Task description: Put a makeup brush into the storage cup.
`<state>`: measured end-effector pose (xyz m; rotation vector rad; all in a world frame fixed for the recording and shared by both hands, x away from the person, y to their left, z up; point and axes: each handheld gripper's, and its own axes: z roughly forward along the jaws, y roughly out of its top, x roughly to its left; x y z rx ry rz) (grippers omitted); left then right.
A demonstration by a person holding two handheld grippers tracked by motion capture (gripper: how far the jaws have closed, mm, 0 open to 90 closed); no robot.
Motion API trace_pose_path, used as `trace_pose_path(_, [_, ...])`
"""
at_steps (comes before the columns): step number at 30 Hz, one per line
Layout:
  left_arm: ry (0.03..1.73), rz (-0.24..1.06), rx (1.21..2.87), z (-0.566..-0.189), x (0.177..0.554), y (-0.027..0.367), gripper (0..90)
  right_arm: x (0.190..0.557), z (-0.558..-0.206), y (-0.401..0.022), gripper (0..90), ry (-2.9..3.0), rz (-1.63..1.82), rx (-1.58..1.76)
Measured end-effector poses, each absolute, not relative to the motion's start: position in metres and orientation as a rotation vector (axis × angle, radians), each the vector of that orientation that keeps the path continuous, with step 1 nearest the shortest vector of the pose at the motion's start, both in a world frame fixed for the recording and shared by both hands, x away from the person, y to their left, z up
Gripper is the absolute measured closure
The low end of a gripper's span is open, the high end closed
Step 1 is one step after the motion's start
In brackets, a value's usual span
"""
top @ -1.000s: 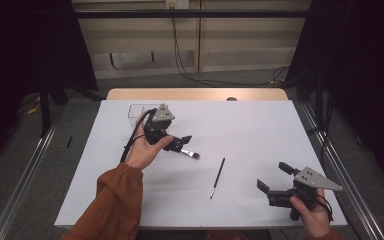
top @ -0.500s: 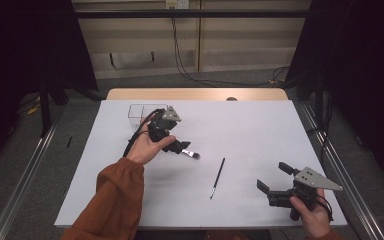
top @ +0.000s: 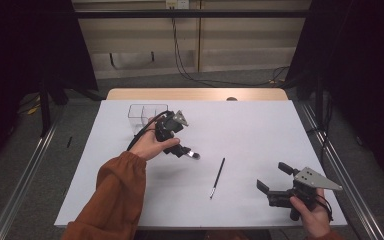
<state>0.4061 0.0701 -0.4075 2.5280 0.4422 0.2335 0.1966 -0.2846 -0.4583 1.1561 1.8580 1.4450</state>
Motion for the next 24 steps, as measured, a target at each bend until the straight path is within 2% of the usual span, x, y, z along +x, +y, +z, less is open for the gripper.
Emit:
trace_pose_path(7, [0.394,0.192,2.595,-0.417,0.411,0.065,5.6,0.197,-0.459,-0.285,0.0,1.865,1.444,1.155])
trace_pose_path(10, [0.335,0.157,2.642,-0.425,0.411,0.063,7.5,0.196,-0.458,-0.285,0.0,1.864,1.446,1.156])
trace_pose_path(17, [0.333,0.139,2.69,-0.435,0.414,0.058,11.3,0.196,-0.459,-0.285,0.0,1.868,1.447,1.154])
trace_pose_path(24, [0.35,0.092,2.719,-0.444,0.418,0.056,22.6,0.196,-0.459,-0.284,0.0,1.872,1.446,1.153])
